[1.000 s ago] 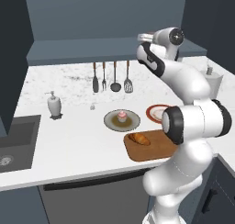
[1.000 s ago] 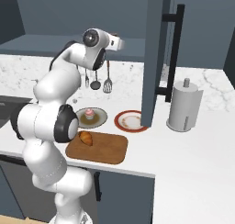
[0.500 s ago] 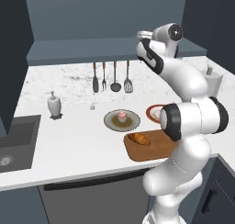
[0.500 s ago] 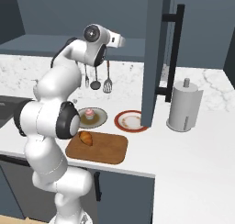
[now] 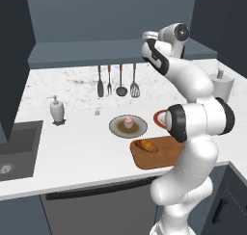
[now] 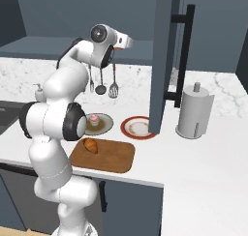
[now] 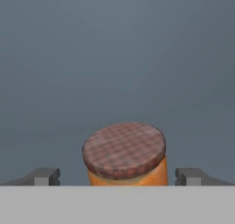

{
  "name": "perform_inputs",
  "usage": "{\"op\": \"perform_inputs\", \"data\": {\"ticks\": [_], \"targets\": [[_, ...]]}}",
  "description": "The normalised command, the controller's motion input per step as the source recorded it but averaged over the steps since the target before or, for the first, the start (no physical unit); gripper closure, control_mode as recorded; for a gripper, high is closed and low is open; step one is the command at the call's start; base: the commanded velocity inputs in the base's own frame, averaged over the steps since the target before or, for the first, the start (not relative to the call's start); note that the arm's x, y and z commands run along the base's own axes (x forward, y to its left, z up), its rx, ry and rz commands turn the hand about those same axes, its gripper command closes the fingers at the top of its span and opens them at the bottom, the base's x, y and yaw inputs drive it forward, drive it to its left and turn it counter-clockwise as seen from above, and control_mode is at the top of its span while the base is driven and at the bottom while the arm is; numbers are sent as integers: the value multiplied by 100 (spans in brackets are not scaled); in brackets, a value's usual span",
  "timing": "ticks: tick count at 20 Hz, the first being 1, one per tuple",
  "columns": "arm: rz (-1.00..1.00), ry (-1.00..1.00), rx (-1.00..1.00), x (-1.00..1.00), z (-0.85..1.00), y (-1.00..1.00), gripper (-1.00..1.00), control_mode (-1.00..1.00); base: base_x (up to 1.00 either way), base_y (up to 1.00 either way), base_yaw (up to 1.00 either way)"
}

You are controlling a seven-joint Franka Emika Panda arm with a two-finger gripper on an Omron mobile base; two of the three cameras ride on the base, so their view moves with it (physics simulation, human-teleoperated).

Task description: From the different types of pastries on the counter, select a croissant and place it on the cutting board. Then retrieve a jar of jam from the cabinet and place it alongside the croissant on the cutting board.

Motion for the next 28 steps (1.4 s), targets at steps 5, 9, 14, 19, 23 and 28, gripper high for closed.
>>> {"op": "perform_inputs", "data": {"ticks": [5, 9, 14, 19, 23, 28], "targets": [[0, 0, 0, 0, 0, -5, -100, -100, 0, 0, 0], [0, 0, 0, 0, -4, -11, -100, -100, 0, 0, 0], [0, 0, 0, 0, -6, -1, -100, -100, 0, 0, 0], [0, 0, -4, 6, -10, 3, 100, -100, 0, 0, 0], [0, 0, -5, 23, -1, 7, 100, -100, 0, 0, 0], [0, 0, 0, 10, 0, 0, 100, -100, 0, 0, 0]]}}
